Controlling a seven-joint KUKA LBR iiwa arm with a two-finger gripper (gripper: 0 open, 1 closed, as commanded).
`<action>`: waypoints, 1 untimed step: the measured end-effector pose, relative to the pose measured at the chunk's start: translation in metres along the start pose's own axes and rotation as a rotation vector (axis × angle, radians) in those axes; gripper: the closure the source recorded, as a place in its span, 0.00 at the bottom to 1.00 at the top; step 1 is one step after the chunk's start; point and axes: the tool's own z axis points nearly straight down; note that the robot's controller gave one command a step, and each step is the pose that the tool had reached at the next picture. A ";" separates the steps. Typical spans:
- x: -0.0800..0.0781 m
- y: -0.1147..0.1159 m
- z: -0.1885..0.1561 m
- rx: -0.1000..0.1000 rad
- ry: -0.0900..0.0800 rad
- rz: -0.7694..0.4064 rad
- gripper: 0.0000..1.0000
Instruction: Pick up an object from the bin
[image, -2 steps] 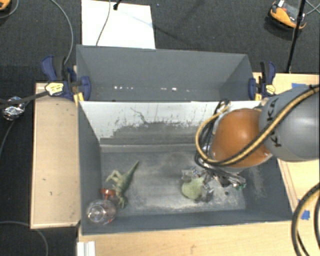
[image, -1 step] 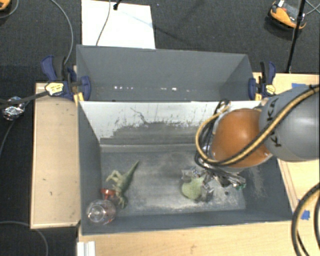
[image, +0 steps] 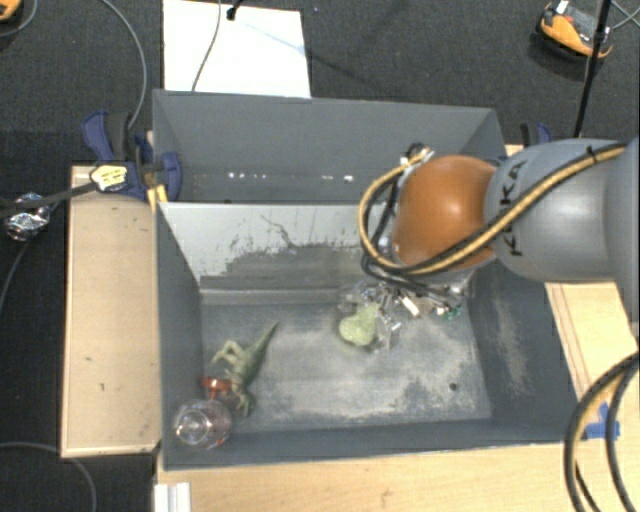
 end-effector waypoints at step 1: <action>0.000 0.000 0.000 0.000 0.000 0.002 1.00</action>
Offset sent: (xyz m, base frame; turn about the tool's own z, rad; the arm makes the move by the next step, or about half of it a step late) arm 0.0011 -0.0098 -0.0024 -0.0562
